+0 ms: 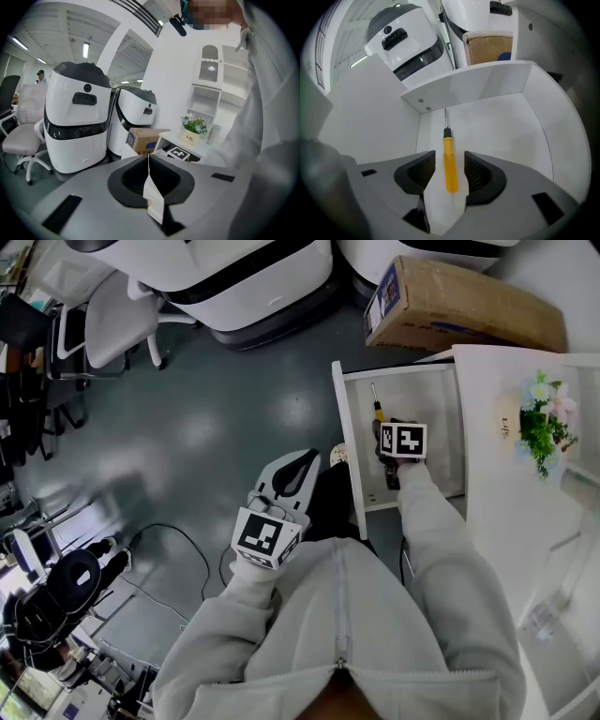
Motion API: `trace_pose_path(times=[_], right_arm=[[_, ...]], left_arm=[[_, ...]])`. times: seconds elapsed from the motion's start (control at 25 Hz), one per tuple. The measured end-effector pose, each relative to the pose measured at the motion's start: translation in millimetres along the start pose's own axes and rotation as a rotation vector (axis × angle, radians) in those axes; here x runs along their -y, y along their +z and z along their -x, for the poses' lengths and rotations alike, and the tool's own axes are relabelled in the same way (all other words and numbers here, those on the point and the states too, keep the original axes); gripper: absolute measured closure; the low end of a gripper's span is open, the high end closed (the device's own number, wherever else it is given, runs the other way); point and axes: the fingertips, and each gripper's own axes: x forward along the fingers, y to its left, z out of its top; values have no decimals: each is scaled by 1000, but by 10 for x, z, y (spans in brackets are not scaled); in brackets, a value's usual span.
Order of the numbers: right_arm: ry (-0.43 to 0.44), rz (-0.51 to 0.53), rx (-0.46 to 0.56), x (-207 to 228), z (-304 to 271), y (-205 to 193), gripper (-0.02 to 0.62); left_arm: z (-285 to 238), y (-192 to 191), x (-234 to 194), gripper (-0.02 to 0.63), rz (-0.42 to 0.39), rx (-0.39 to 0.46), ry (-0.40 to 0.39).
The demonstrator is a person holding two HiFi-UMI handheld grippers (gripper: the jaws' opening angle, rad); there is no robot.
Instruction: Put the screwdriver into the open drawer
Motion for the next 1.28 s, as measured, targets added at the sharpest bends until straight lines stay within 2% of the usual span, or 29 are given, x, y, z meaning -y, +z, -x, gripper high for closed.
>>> trace_pose_path(times=[0.2, 0.44, 0.72, 1.08, 1.28], right_arm=[[-25, -15, 30, 45, 117, -80, 354], [-24, -21, 76, 5, 346, -140, 337], [68, -54, 161, -198, 658, -189, 319], [105, -99, 329, -224, 1305, -159, 319], [108, -36, 461, -294, 1703, -90, 319]], left_arm=[[59, 89, 85, 586, -17, 28, -23], [198, 130, 204, 586, -40, 50, -40], [375, 216, 298, 586, -74, 84, -39], [577, 257, 511, 586, -116, 106, -65], [638, 286, 651, 586, -154, 118, -84]])
